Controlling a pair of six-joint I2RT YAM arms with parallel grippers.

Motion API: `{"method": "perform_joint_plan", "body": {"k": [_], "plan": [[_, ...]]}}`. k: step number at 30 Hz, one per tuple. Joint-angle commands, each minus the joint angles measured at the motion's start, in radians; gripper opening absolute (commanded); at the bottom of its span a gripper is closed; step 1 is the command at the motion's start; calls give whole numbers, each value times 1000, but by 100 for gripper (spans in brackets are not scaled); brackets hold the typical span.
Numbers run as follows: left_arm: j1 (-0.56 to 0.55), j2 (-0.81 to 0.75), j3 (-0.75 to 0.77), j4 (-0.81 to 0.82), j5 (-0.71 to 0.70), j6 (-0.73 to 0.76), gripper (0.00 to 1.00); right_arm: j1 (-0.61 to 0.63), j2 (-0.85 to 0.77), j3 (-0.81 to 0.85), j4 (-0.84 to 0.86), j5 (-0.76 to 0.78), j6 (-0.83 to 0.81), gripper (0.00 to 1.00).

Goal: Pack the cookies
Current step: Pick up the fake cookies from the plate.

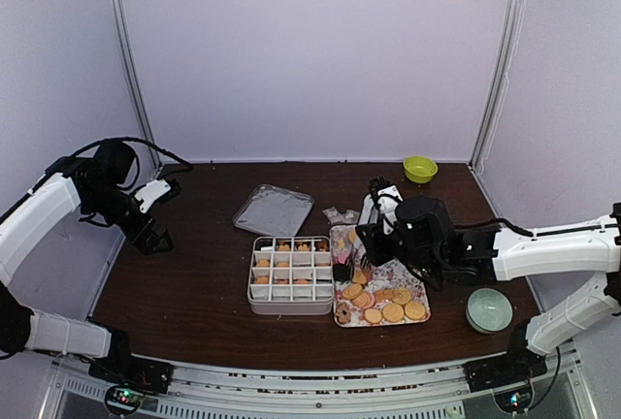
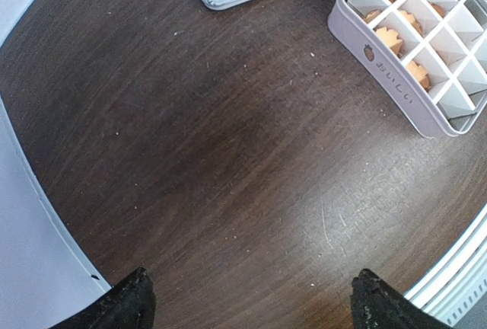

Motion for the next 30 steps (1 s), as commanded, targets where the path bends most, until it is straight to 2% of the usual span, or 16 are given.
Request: {"method": "perform_joint_plan", "body": {"k": [1,30], "plan": [[9,-7,33,-13,27,-8,92,-4,-63,-60,-20,33,-9,36],[9,-4,35,-21,51,-7,89,5,-25,-68,5,-20,4,41]]}}
